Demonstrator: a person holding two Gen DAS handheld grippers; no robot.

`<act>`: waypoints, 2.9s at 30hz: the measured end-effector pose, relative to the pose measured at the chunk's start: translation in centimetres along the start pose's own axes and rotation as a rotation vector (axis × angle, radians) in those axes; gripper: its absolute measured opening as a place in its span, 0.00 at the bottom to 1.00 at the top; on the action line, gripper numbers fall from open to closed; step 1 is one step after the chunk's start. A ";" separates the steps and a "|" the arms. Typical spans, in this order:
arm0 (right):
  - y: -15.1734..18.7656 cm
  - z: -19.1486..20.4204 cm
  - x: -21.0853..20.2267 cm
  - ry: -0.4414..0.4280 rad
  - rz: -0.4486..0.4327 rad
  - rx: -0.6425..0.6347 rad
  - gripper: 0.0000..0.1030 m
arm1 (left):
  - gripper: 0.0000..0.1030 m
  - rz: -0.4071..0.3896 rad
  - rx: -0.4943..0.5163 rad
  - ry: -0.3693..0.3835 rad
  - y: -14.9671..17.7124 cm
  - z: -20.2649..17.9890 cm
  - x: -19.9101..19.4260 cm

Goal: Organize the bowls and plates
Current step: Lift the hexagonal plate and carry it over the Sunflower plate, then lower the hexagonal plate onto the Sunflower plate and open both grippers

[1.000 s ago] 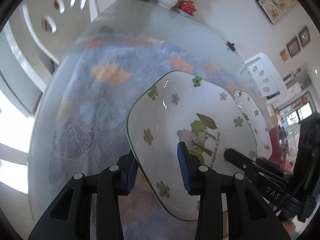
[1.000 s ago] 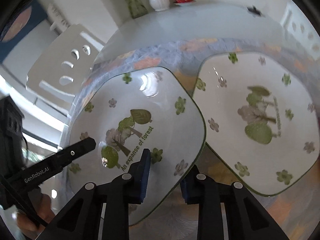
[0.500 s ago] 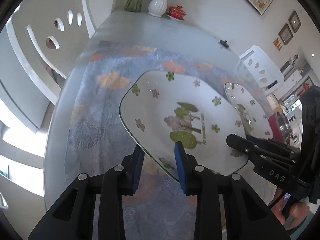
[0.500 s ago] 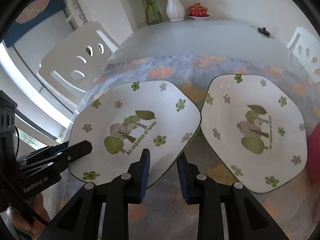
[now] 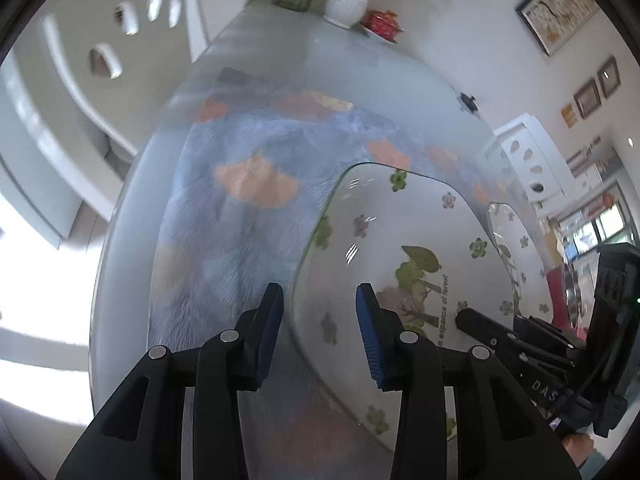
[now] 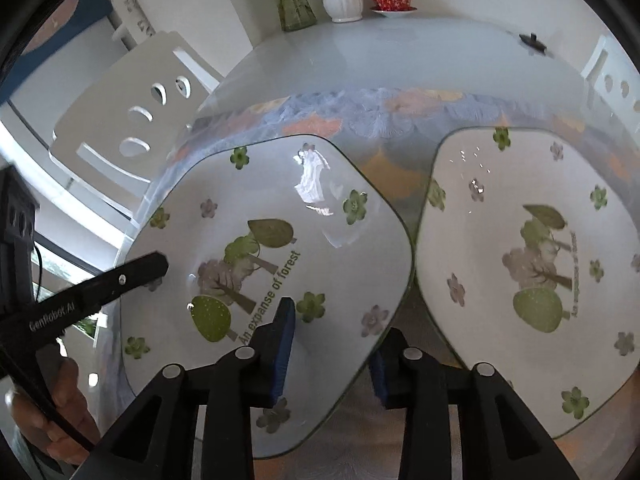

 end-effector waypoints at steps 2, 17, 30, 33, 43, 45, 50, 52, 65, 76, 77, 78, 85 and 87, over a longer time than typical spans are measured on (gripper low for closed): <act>0.2 0.5 -0.2 0.001 0.009 -0.011 0.33 | 0.34 -0.007 0.019 -0.006 -0.2 -0.1 -0.2; 0.4 -0.4 0.3 -0.016 0.062 0.031 0.34 | 0.34 0.011 0.080 0.019 -0.2 -0.1 0.7; -1.3 1.4 -0.7 -0.008 -0.058 -0.105 0.34 | 0.34 -0.060 0.200 -0.013 -0.3 -2.3 -2.3; -1.4 1.4 -0.9 -0.019 -0.064 -0.117 0.34 | 0.33 -0.049 0.176 0.001 -0.1 -1.9 -2.1; -2.1 2.0 -3.6 -0.007 -0.144 -0.151 0.34 | 0.30 -0.144 0.188 0.005 -1.2 -3.2 -5.6; -2.4 2.4 -4.9 -0.008 -0.171 -0.163 0.34 | 0.30 -0.169 0.204 0.001 -1.4 -3.9 -7.0; -2.5 3.1 -9.2 -0.012 -0.236 -0.172 0.34 | 0.30 -0.213 0.229 0.005 -1.0 -6.1 -10.8; -1.9 3.4 -11.3 -0.010 -0.256 -0.177 0.34 | 0.30 -0.224 0.238 0.008 -0.3 -7.1 -12.6; 10.1 3.8 -21.5 -0.013 -0.225 -0.158 0.34 | 0.30 -0.147 0.227 0.023 12.0 -11.0 -19.8; 20.6 2.4 -21.1 -0.046 -0.065 -0.169 0.34 | 0.30 -0.039 0.147 -0.019 22.3 -10.1 -19.1; 21.2 2.4 -20.8 -0.048 -0.051 -0.173 0.34 | 0.30 -0.028 0.131 -0.021 23.0 -9.8 -18.7; 21.8 2.4 -20.5 -0.050 -0.039 -0.180 0.34 | 0.30 -0.022 0.123 -0.024 23.6 -9.7 -18.6; 23.9 2.2 -17.8 -0.055 0.032 -0.224 0.34 | 0.30 -0.008 0.095 -0.072 25.3 -8.6 -17.6; 23.8 2.1 -17.4 -0.048 0.028 -0.235 0.34 | 0.30 -0.010 0.076 -0.072 25.4 -8.2 -17.4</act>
Point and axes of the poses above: each gripper's, at about its wrist camera, not at the fingertips, and x roughly the way its jaws point, z to its left, y to its underside, the point moved 8 cm from there along x, roughly the way its jaws point, and after that the axes turned 5 degrees about -z, right-handed, at the moved point
